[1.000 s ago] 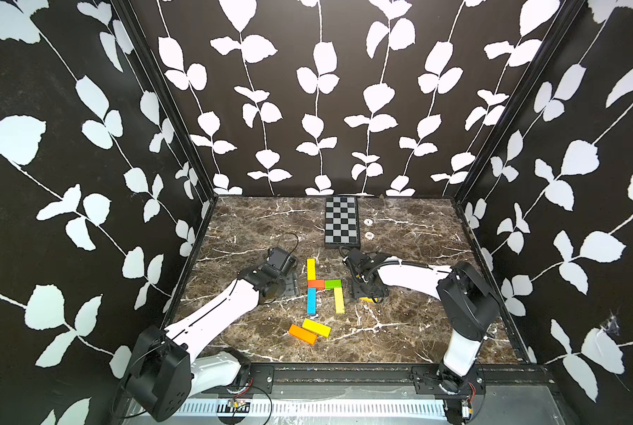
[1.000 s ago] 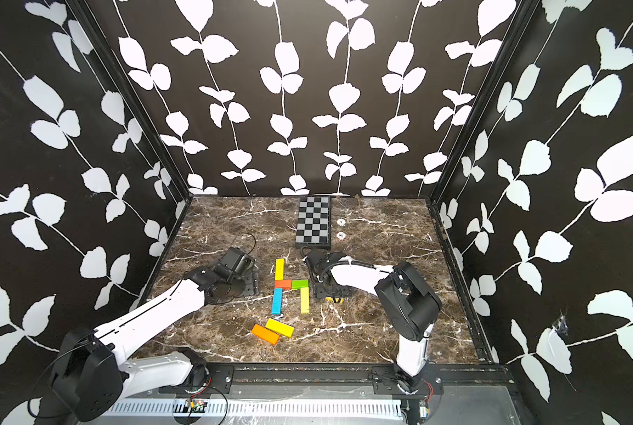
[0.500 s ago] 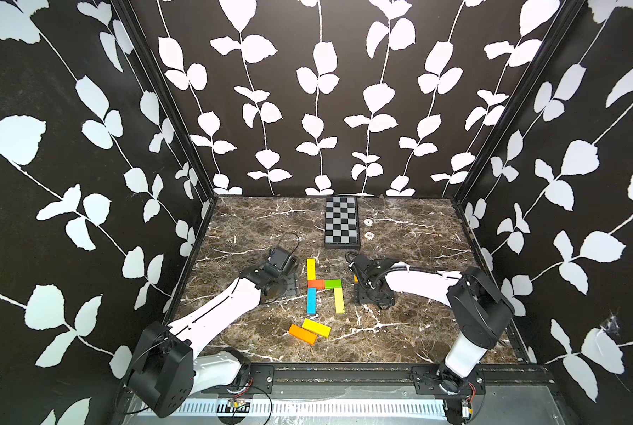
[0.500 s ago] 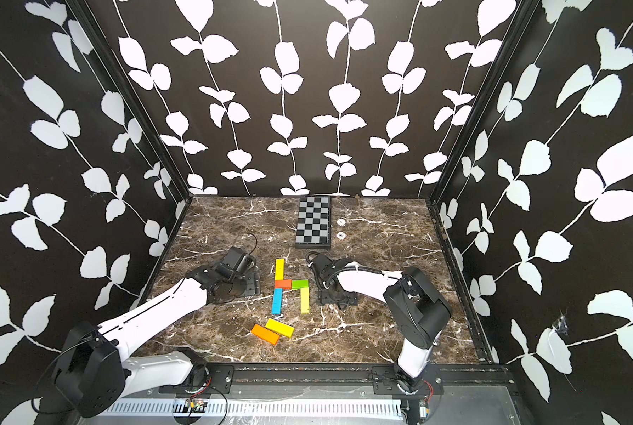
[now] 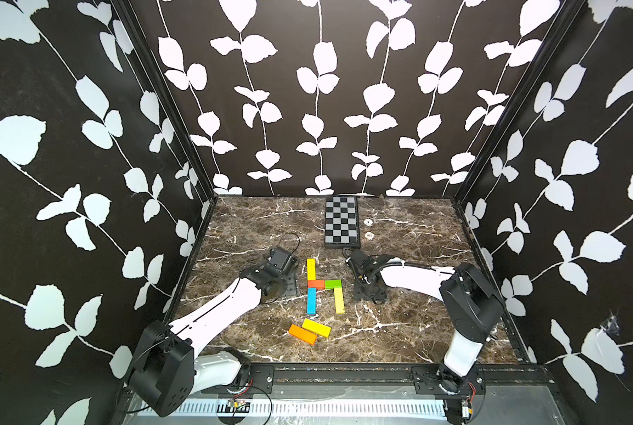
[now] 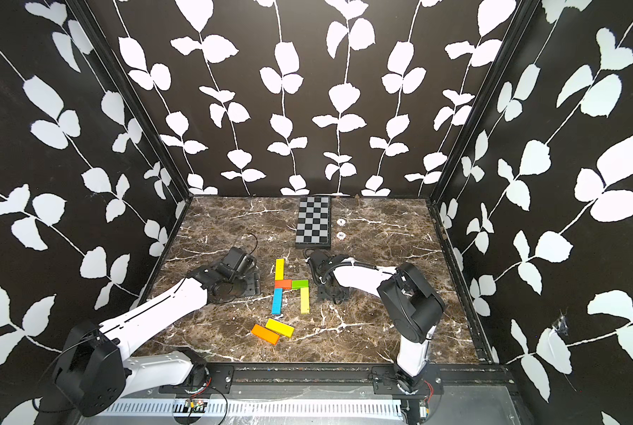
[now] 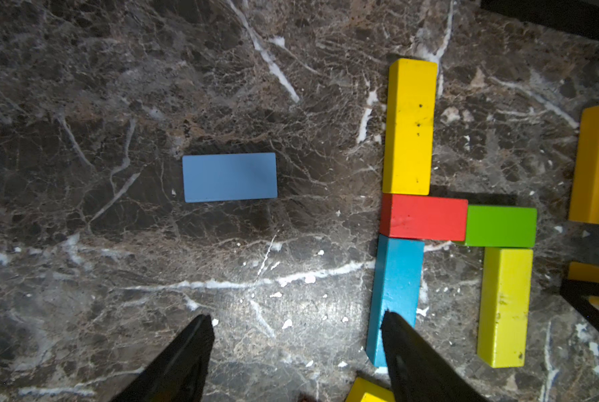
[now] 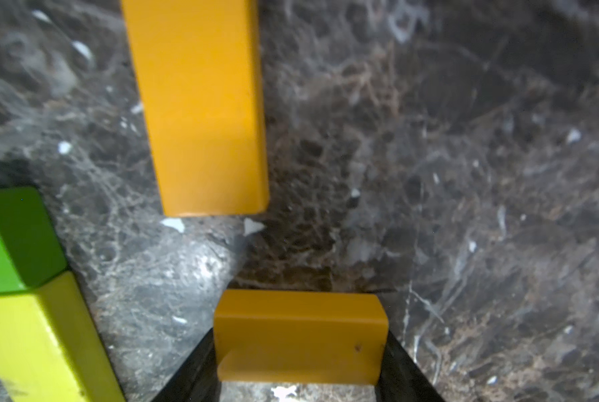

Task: Assemble the letter h with building blocks
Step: Assemble the building block at the center of the board.

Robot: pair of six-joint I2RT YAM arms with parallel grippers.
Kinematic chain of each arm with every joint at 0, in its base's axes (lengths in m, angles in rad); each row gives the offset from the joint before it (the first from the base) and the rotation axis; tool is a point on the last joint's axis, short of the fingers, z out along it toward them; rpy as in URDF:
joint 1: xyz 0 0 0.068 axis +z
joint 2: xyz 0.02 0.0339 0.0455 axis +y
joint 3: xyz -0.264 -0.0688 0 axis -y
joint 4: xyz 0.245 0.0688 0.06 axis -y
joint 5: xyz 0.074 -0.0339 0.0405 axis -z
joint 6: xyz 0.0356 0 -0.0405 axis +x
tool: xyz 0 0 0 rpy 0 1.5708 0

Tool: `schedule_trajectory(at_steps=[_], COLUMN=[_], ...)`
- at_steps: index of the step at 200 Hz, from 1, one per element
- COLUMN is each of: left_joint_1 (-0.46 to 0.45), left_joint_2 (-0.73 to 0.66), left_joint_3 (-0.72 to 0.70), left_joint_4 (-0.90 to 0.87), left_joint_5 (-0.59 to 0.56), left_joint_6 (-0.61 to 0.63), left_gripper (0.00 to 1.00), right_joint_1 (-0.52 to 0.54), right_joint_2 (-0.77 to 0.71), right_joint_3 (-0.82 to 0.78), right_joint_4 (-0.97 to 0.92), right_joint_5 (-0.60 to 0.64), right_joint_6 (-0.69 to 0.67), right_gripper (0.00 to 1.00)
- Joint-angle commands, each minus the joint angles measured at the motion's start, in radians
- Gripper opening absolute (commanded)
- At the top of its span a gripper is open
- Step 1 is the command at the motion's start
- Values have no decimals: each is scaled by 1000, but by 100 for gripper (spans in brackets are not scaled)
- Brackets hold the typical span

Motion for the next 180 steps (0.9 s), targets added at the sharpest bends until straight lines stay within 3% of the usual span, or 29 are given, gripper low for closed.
schedule_trajectory(at_steps=[1,78,87,100,110,180], left_joint_1=[6,8,8,7,8,8], left_joint_2=[-17,-6,-3,-2,-3,-3], left_joint_3=[-8,-1,0,5,6,14], left_joint_4=[-6,-6,-9,-11,-13,-18], left_joint_5=[-5,-2,-1,0,0,2], left_joint_6=[10,14,13,14,14,14], left_gripper=[79,78,79,78,79,78], right_joint_1=[-11,-41,-41,-41,-41,-47], right_joint_2=[48,101,103,107,107,104], right_joint_3=[29,66,65,67,65,57], right_joint_4=[-35,-35,-34,-28,-23,-14], right_joint_5=[46,42,35,20,13,27], right_joint_6=[-42,-79,-84,-92,-97,-98], right_gripper=[51,52,57,72,77,66])
